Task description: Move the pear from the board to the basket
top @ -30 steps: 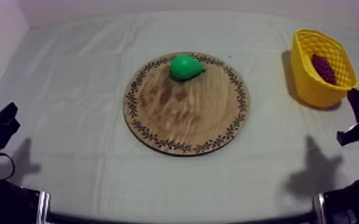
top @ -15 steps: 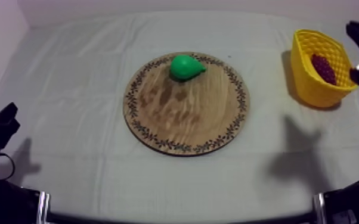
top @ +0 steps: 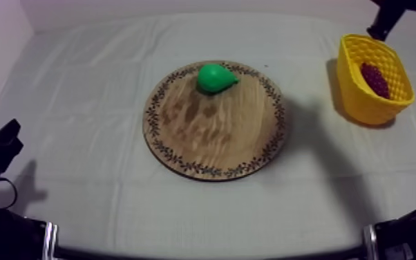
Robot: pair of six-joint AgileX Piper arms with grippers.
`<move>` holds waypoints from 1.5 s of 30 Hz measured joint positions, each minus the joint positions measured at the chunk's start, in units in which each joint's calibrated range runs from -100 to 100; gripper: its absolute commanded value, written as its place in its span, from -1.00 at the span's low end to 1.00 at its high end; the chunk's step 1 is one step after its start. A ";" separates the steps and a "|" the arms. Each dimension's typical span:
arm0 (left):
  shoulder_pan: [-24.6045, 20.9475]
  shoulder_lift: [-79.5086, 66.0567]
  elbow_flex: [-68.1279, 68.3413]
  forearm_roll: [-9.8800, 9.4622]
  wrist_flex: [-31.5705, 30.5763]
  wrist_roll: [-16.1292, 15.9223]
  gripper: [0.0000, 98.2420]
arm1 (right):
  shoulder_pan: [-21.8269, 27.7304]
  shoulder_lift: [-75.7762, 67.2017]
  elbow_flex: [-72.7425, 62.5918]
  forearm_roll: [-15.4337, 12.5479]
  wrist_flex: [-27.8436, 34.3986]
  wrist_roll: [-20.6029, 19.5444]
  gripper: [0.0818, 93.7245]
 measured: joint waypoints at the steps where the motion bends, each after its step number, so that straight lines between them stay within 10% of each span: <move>1: 0.00 0.00 0.00 0.00 0.00 0.00 -1.00 | -0.41 2.08 -2.15 0.23 1.56 -0.29 -0.98; 45: 0.00 0.00 0.00 0.00 0.00 0.00 -1.00 | -13.38 63.11 -66.92 14.83 57.17 -5.36 -0.91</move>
